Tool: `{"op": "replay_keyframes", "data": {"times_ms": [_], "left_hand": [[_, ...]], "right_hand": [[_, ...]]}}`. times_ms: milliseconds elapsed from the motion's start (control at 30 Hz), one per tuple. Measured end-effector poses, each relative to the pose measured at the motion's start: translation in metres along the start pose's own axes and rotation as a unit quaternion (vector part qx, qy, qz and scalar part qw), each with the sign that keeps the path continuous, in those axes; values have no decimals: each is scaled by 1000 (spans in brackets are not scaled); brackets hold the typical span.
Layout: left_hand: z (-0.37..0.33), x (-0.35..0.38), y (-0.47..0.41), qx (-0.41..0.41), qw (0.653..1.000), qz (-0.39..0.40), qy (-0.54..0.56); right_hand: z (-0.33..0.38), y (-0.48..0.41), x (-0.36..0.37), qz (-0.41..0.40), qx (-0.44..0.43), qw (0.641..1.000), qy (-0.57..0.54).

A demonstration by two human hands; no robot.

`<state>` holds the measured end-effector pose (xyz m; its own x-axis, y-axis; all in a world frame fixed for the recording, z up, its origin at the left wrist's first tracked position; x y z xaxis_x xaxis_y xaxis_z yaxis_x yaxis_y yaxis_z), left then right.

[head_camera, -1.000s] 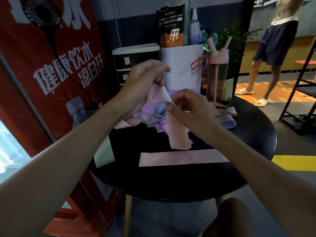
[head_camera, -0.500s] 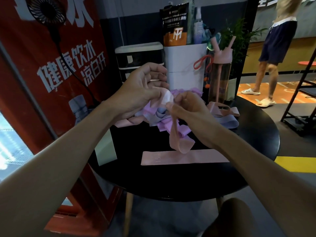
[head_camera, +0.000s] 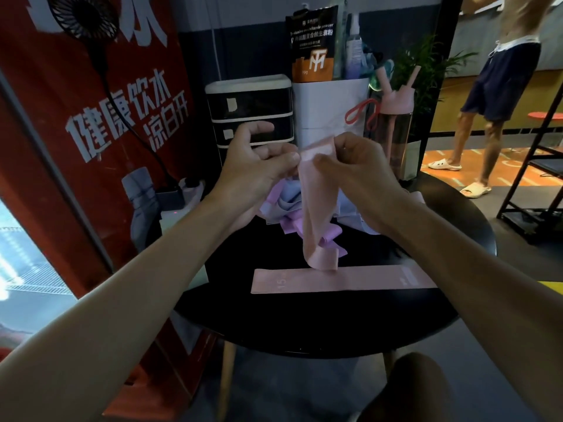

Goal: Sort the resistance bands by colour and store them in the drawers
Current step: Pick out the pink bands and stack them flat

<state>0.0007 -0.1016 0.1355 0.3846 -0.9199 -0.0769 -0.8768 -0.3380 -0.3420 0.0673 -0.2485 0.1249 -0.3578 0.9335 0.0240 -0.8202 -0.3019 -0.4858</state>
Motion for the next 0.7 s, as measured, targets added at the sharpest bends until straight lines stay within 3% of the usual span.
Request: {"op": "replay_keyframes", "data": {"times_ms": [100,300,700], "left_hand": [[7,6,0,-24,1000,8,-2],[42,25,23,-42,981,159,-98],[75,-1,36,-137,947,270,-108]], "right_hand": [[5,-4,2,-18,1,1000,-17],[13,-8,-2,-90,-36,995,-3],[-29,15,-69,-229,57,970,-63]]}}
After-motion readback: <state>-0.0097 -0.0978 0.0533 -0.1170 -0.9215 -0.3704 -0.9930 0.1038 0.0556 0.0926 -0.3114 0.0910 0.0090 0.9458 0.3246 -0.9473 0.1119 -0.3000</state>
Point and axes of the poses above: each hand's wrist, its own y-axis away from the middle knuckle, its own x-axis out of the palm, z = x × y, the point moved 3 cm from there along -y, towards the middle knuckle, and after that the axes turned 12 degrees about -y, right-handed, at the moved point
